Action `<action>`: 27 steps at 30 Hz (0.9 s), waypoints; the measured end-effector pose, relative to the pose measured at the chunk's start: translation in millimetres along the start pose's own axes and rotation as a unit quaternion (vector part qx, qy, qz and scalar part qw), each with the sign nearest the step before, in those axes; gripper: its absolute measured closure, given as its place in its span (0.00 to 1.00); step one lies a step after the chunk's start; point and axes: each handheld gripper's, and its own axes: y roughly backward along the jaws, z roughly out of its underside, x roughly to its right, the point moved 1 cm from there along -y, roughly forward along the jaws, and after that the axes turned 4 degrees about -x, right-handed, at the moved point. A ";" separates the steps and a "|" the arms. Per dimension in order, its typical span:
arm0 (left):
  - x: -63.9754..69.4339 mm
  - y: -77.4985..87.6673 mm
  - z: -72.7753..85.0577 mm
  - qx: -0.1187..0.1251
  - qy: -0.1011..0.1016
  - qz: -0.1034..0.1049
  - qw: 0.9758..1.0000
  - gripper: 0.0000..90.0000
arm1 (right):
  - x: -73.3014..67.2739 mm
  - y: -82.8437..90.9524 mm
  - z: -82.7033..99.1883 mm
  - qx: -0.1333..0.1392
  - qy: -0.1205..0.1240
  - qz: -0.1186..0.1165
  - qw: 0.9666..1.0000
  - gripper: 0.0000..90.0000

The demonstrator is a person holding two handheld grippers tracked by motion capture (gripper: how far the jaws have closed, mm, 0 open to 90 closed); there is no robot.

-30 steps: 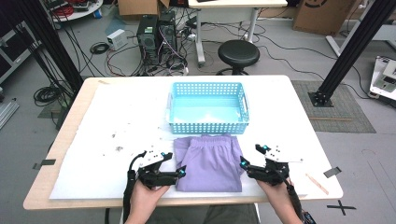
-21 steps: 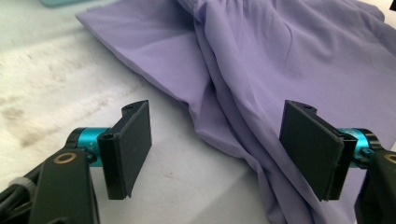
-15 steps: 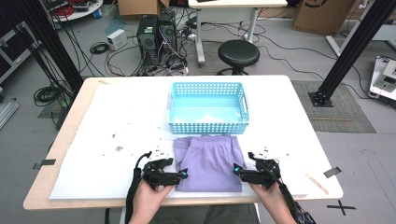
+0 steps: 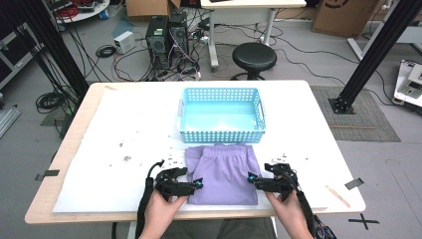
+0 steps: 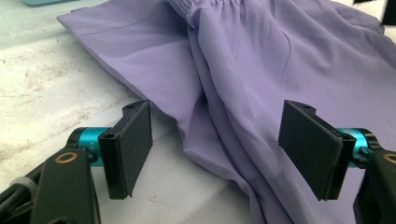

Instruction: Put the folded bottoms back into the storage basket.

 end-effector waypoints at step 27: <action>10.5 -9.2 -4.4 0.007 0.008 -0.019 1.000 0.46 | -23.8 -21.9 3.0 -0.052 0.050 0.047 0.996 0.59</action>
